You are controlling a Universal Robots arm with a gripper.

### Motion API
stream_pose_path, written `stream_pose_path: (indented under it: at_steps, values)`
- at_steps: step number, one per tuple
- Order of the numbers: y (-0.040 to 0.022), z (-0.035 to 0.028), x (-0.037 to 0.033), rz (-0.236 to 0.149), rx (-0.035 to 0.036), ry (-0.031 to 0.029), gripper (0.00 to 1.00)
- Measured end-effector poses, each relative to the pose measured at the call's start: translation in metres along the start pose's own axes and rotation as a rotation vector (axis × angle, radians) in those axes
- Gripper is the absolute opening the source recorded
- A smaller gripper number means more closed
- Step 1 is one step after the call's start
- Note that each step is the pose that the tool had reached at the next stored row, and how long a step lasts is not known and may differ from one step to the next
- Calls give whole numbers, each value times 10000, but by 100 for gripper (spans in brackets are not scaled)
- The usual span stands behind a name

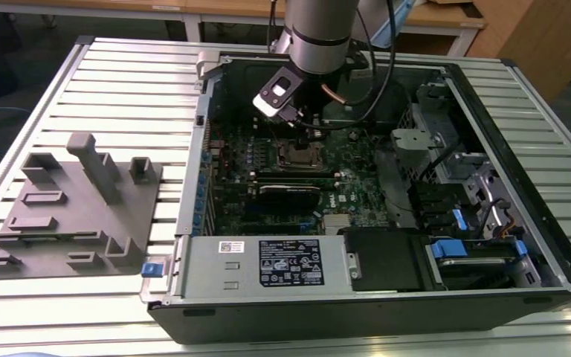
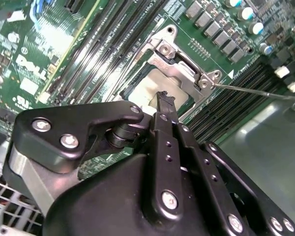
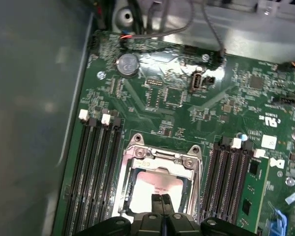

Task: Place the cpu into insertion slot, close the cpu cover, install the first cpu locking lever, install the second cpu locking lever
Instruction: 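Close the cpu cover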

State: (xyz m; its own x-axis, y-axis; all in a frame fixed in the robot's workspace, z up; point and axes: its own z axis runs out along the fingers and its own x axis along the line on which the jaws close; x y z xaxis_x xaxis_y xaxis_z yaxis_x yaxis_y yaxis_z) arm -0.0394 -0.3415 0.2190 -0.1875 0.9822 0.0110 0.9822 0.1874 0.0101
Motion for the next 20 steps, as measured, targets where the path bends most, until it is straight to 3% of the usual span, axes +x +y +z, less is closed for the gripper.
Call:
stream_pose_path:
  at_steps: [4, 12, 20]
  values:
    - [0, 2, 0, -498, 3, 13, 11]
    - [-1, 2, 0, -608, 3, 13, 11]
    - [-2, 2, 0, -1965, 16, 26, 11]
